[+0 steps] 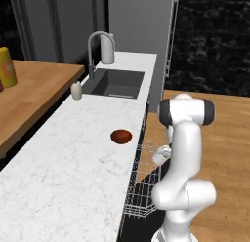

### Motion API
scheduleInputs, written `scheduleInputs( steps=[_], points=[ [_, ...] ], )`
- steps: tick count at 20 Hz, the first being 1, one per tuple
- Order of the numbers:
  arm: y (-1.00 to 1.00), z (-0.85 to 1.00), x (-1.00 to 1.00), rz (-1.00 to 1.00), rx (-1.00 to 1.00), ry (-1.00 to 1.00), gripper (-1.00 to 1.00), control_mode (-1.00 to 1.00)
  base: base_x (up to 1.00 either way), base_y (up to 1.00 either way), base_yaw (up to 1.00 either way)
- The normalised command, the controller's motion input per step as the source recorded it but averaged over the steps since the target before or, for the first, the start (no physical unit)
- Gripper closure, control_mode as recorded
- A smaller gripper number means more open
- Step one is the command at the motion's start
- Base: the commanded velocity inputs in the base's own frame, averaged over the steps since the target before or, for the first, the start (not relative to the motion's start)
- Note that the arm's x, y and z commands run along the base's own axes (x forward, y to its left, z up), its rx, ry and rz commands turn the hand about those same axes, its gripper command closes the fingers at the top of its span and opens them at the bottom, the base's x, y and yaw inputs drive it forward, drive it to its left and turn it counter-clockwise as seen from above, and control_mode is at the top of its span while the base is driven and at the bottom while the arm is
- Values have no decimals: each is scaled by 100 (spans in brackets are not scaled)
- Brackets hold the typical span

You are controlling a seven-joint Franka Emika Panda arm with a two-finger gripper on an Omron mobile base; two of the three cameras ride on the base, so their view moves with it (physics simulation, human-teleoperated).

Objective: Pick up the cup and bowl from the counter, place them in the dishwasher, and close the dishwasher door.

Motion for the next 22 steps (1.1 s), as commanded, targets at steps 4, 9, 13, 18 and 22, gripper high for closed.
scheduleInputs(
  steps=[4, 9, 13, 18, 22],
  points=[
    [6, -31, 16, 0, 0, 0, 100, -100, 0, 0, 0],
    [1, -25, 42, 0, 0, 0, 100, -100, 0, 0, 0],
    [0, -30, 47, 0, 0, 0, 100, -100, 0, 0, 0],
    [14, -47, 38, 0, 0, 0, 100, -100, 0, 0, 0],
    [13, -56, 32, 0, 0, 0, 100, -100, 0, 0, 0]
  ],
)
